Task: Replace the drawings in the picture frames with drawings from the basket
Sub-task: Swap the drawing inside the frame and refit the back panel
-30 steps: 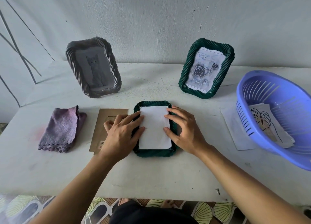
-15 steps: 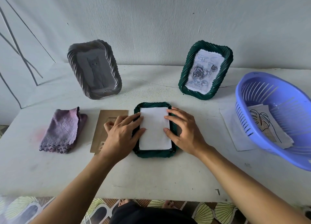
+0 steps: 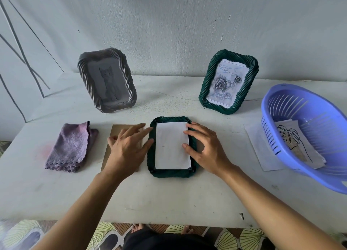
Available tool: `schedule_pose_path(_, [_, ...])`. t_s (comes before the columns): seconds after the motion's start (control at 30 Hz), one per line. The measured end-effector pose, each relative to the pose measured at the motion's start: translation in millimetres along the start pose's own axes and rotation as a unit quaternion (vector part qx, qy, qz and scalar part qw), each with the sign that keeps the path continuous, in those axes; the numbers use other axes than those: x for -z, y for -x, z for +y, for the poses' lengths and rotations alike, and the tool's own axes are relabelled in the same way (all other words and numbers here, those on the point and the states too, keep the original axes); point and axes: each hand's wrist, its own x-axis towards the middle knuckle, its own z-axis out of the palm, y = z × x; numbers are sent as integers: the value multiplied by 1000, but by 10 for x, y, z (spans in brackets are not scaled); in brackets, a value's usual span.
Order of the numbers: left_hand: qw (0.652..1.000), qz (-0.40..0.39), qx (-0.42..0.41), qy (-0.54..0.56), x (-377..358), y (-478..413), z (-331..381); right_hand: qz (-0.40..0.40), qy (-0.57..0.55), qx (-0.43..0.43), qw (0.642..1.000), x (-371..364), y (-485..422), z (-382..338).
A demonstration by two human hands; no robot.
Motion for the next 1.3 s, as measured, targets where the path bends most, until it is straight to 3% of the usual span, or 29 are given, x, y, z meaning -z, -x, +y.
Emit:
schedule_pose_path(0.1, [997, 36, 74, -8, 167, 26, -72, -6, 2, -2, 1000, 6, 3, 6])
schedule_pose_path(0.2, [984, -11, 171, -43, 324, 108, -153, -10, 7, 1, 1000, 7, 0, 7])
schedule_pose_path(0.3, [976, -51, 200, -66, 391, 200, -187, -9, 7, 2, 1000, 11, 1, 9])
schedule_pose_path(0.47, [974, -82, 180, -109, 371, 253, -199, -12, 5, 4, 1000, 20, -9, 16])
schedule_pose_path(0.77, [989, -5, 93, -112, 333, 378, -107, -11, 10, -11, 1000, -7, -2, 5])
schedule_pose_path(0.9, [994, 13, 101, -43, 320, 368, -145, -13, 14, -29, 999, -7, 12, -13])
schedule_pose_path(1.1, [980, 50, 127, 144, 485, 304, -105, -27, 31, -32, 999, 6, 11, -33])
schedule_pose_path(1.3, [977, 52, 95, 181, 612, 258, 141, -24, 31, -29, 999, 1, 11, -40])
